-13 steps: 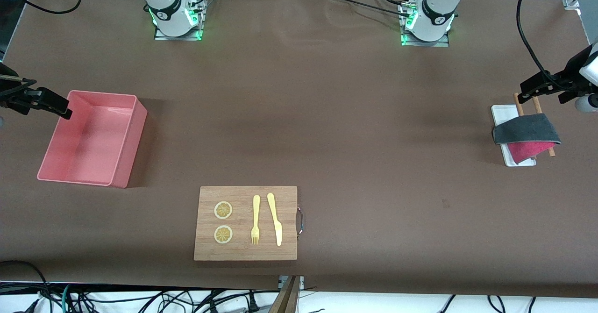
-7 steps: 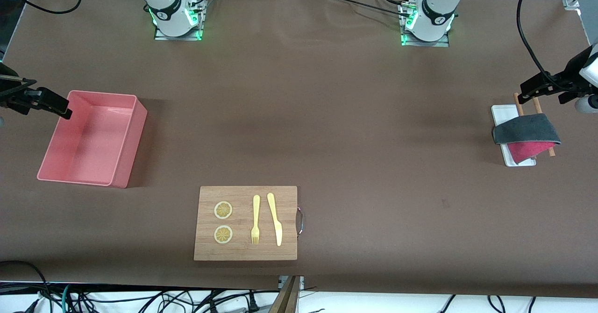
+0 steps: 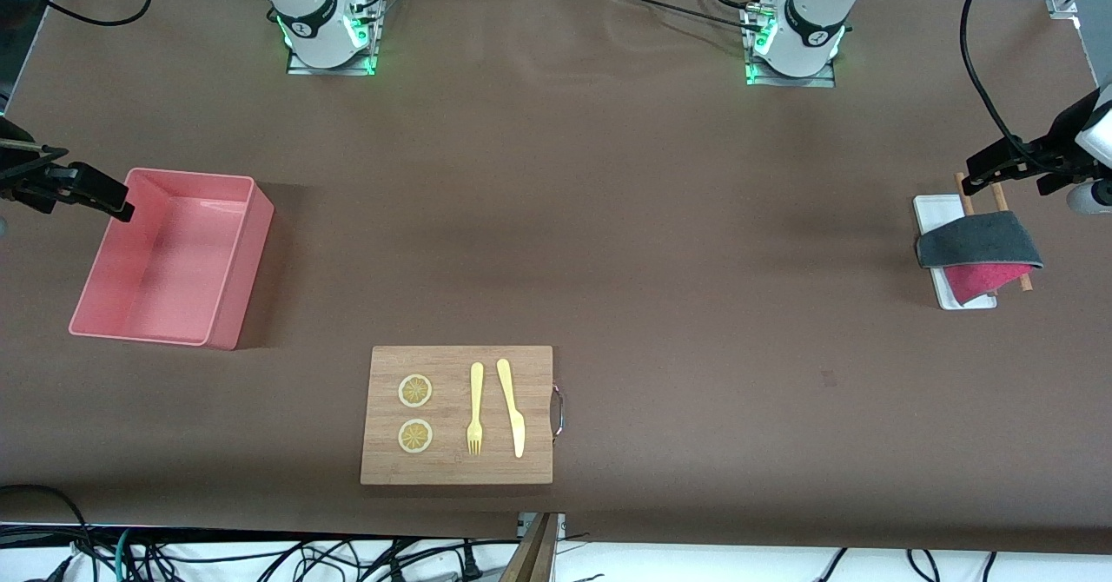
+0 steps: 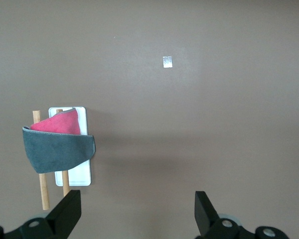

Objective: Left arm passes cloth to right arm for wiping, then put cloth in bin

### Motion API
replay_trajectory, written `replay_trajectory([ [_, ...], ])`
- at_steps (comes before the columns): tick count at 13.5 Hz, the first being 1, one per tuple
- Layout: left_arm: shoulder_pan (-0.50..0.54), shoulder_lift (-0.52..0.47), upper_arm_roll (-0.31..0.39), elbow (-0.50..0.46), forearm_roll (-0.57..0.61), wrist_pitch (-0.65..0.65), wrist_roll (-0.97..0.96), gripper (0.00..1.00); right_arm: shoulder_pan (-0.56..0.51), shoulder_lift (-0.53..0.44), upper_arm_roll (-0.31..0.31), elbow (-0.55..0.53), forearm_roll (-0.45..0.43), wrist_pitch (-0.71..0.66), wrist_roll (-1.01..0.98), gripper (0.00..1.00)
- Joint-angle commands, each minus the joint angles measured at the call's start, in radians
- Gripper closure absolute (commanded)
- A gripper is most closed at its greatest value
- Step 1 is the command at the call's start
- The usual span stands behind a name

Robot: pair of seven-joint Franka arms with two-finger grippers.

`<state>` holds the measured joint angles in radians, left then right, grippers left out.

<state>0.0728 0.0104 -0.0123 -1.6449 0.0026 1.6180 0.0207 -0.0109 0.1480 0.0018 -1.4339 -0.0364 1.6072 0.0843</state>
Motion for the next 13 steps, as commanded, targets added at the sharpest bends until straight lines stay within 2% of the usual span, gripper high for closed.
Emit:
replay_trajectory([
  [1,0.001,0.014,0.002,0.031,0.000,-0.016,-0.004,0.00,-0.006,-0.001,0.003,0.006,0.013,-0.001,0.009,0.00],
  [7,0.010,0.029,0.002,0.031,-0.003,-0.058,0.001,0.00,-0.006,-0.001,0.003,0.006,0.013,0.000,0.005,0.00],
  [9,0.054,0.065,0.003,0.042,-0.007,-0.052,0.005,0.00,-0.004,-0.001,0.003,0.006,0.013,0.000,0.006,0.00],
  [11,0.070,0.129,0.003,0.076,0.005,-0.053,0.005,0.00,-0.004,-0.001,0.003,0.006,0.015,0.002,0.005,0.00],
  [13,0.102,0.238,0.003,0.109,0.106,-0.059,0.021,0.00,-0.004,-0.001,0.003,0.006,0.015,0.002,0.003,0.00],
])
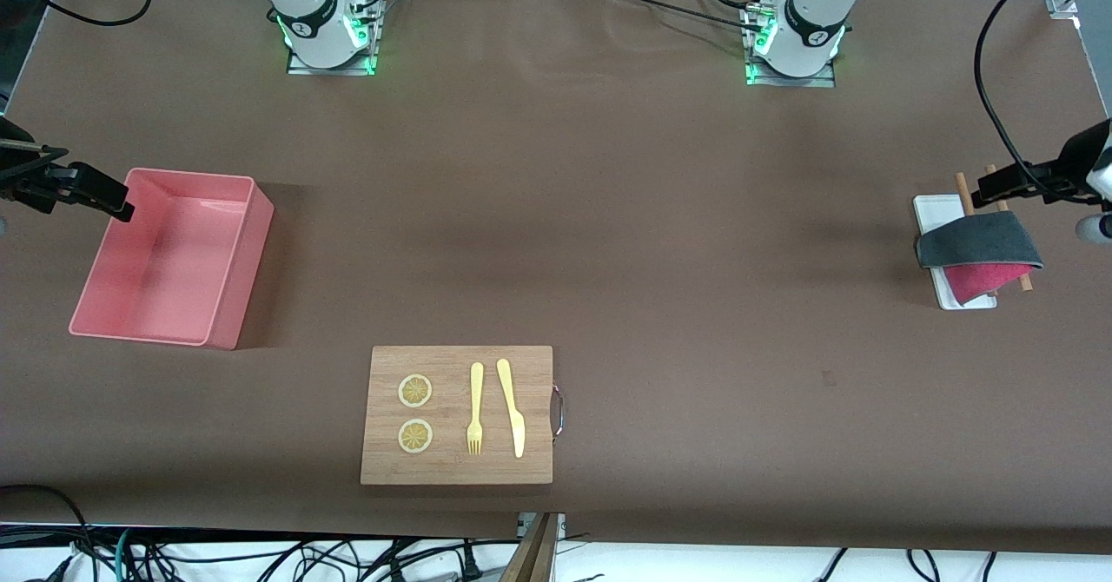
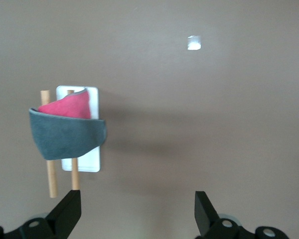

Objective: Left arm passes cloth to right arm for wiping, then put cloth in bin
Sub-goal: 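Lower the left gripper onto the grey-pink cloth on the white holder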

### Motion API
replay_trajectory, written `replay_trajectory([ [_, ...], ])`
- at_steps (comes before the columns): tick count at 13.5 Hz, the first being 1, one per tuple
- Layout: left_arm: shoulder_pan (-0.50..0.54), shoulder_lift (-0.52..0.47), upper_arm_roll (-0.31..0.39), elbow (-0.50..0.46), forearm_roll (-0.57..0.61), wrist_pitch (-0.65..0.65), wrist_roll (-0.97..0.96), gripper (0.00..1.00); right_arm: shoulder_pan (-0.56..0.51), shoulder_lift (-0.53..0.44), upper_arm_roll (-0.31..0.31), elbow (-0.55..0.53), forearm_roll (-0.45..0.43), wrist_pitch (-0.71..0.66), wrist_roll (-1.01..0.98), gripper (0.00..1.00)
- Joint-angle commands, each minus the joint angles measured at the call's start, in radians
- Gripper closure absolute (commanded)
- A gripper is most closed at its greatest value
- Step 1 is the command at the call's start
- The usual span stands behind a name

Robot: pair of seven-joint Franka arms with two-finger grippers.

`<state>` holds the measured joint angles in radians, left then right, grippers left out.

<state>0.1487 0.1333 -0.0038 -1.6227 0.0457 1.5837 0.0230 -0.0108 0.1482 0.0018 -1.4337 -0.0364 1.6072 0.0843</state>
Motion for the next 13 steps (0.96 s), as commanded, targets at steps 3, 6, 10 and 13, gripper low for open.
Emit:
replay_trajectory([
  [3,0.091,0.213,-0.004,0.135,0.079,-0.018,0.161,0.00,-0.005,-0.001,0.003,0.006,0.013,0.002,0.000,0.00],
  [6,0.178,0.261,-0.002,0.126,0.079,0.060,0.273,0.00,-0.003,-0.001,0.003,0.006,0.012,-0.003,-0.003,0.00],
  [10,0.262,0.337,-0.002,0.124,0.079,0.120,0.510,0.00,-0.003,-0.001,0.004,-0.001,0.012,-0.006,-0.008,0.00],
  [13,0.316,0.394,-0.004,0.126,0.065,0.160,0.601,0.00,0.002,0.022,0.007,-0.001,0.013,-0.009,-0.008,0.00],
])
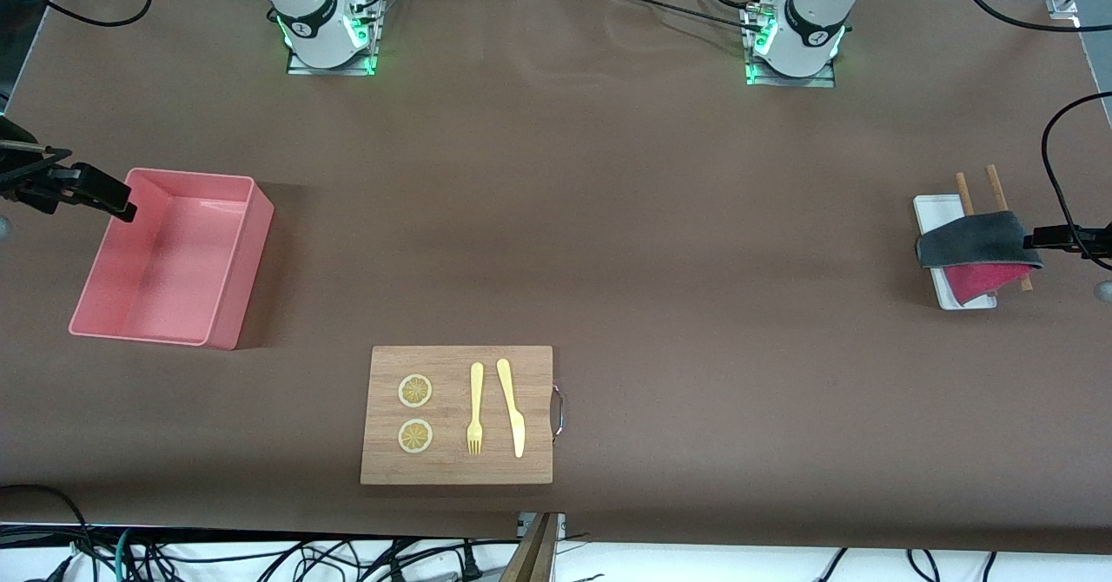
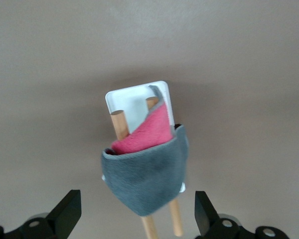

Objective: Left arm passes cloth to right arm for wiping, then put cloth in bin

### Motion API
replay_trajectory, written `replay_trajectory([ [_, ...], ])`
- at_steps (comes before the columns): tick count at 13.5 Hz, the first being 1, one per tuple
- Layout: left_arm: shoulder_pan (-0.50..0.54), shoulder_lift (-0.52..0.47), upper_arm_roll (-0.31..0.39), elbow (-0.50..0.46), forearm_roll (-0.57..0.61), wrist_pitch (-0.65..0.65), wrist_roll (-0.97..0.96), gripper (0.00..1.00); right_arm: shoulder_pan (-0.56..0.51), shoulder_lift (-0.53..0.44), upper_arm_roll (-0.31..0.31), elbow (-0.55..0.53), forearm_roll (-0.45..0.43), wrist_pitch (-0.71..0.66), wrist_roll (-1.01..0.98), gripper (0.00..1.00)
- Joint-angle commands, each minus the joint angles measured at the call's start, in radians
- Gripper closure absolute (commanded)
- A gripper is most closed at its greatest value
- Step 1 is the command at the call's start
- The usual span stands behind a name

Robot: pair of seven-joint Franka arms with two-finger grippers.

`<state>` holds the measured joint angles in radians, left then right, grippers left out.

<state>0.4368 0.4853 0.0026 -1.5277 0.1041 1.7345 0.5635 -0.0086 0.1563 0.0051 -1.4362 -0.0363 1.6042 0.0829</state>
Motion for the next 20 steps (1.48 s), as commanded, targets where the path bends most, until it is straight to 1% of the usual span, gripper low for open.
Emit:
replay_trajectory([
  [1,0.036,0.054,-0.010,0.031,0.003,0.016,0.078,0.00,-0.001,0.014,0.004,-0.001,0.015,-0.006,-0.002,0.00],
  [4,0.036,0.071,-0.010,0.031,-0.007,0.023,0.095,0.00,-0.002,0.017,0.004,-0.003,0.016,-0.007,0.003,0.00],
  [7,0.045,0.097,-0.010,0.031,-0.046,0.023,0.096,0.00,-0.004,0.020,0.004,-0.004,0.016,-0.009,-0.005,0.00],
  [10,0.045,0.113,-0.012,0.031,-0.049,0.025,0.095,0.01,-0.005,0.034,0.004,-0.006,0.016,-0.010,-0.005,0.00],
  [15,0.045,0.116,-0.012,0.034,-0.058,0.022,0.096,0.14,-0.002,0.045,0.004,-0.006,0.013,-0.024,-0.011,0.00],
  [16,0.045,0.116,-0.012,0.034,-0.058,0.022,0.096,0.22,-0.002,0.045,0.004,-0.006,0.015,-0.024,-0.011,0.00],
  [18,0.046,0.116,-0.012,0.034,-0.058,0.022,0.098,0.34,-0.002,0.045,0.004,-0.006,0.015,-0.030,-0.009,0.00],
  [19,0.046,0.116,-0.010,0.034,-0.058,0.022,0.101,0.38,-0.002,0.045,0.004,-0.006,0.015,-0.030,-0.008,0.00],
  [20,0.046,0.116,-0.012,0.034,-0.058,0.020,0.101,0.39,-0.002,0.045,0.004,-0.006,0.015,-0.030,-0.009,0.00],
])
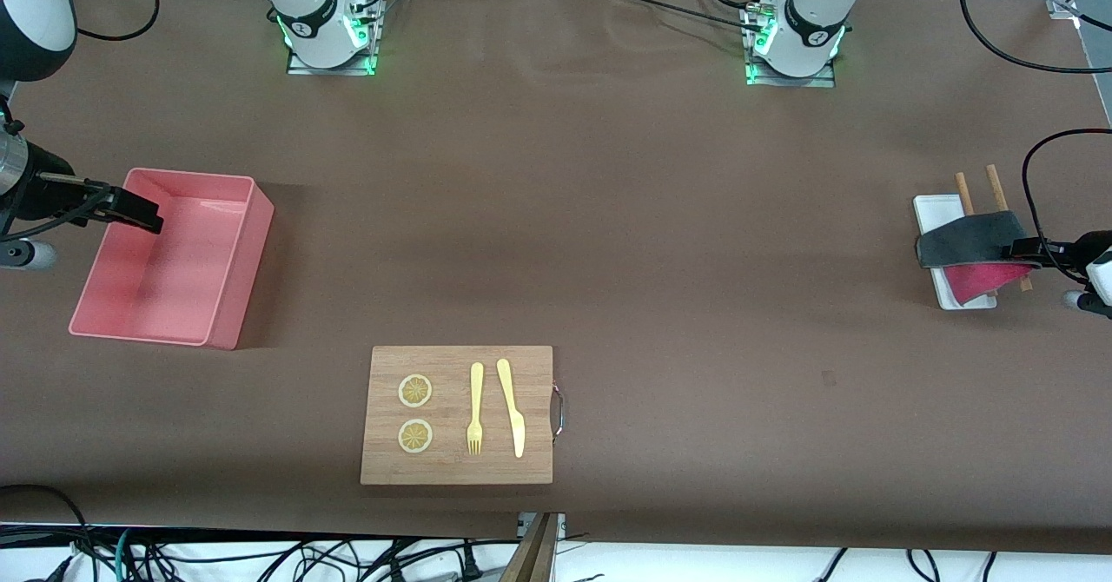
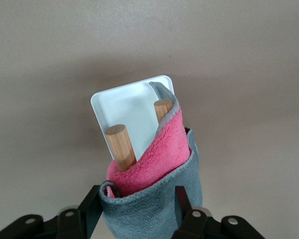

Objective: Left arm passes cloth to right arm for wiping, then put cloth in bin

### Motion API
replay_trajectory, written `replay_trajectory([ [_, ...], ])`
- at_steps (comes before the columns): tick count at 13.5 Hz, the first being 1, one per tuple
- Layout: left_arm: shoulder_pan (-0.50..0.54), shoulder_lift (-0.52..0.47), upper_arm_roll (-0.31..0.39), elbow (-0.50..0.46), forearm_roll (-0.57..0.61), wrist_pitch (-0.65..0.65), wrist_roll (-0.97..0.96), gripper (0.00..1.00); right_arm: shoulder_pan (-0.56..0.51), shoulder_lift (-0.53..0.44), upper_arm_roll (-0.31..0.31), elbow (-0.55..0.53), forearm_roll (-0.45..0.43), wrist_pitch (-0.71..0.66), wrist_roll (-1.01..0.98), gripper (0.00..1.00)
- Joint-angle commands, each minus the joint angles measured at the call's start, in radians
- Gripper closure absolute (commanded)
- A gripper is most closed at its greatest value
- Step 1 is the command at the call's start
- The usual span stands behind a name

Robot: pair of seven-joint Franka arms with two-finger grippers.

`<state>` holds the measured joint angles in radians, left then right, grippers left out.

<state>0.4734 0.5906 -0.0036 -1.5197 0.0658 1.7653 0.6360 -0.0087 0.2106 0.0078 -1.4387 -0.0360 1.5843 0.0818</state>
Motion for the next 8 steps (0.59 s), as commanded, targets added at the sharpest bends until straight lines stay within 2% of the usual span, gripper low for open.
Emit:
replay_trajectory([
  [1,0.010,0.011,-0.004,0.024,-0.020,-0.010,0.028,0.41,-0.002,-0.010,0.001,-0.003,0.015,-0.010,-0.008,0.00],
  [6,0.019,0.009,-0.006,0.024,-0.020,-0.012,0.030,0.42,-0.004,-0.010,0.001,-0.003,0.016,-0.014,-0.001,0.00],
  [8,0.020,0.009,-0.006,0.026,-0.020,-0.014,0.031,0.47,-0.005,-0.010,0.001,-0.003,0.016,-0.030,0.003,0.00],
])
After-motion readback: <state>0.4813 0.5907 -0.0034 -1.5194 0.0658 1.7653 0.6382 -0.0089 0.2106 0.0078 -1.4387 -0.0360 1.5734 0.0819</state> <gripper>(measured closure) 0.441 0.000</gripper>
